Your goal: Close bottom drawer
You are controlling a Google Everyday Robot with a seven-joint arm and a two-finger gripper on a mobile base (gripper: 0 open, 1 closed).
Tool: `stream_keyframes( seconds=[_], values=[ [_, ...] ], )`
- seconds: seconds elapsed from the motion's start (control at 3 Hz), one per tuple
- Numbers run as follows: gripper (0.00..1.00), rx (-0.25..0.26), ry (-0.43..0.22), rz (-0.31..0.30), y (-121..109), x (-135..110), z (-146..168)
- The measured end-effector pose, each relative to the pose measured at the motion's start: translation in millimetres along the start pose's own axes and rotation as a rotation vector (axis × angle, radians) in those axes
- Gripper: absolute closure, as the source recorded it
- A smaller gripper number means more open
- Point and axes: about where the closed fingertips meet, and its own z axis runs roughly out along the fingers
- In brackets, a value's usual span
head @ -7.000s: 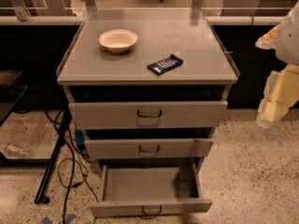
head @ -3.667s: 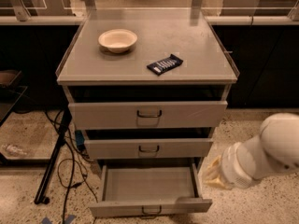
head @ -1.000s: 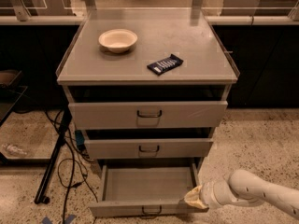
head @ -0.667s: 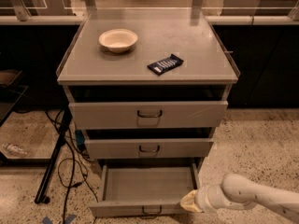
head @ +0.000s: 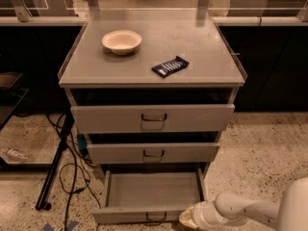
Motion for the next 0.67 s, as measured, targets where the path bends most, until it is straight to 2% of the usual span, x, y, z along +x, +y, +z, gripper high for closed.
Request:
stream_keyframes(
  seconds=[0.33,0.67],
  values=[
    [1.0,0.005,0.007,0.017,-1.6,16.6,22.6],
    [0.74,0.003,0.006,0.019,-0.7,17.3,24.1]
  ],
)
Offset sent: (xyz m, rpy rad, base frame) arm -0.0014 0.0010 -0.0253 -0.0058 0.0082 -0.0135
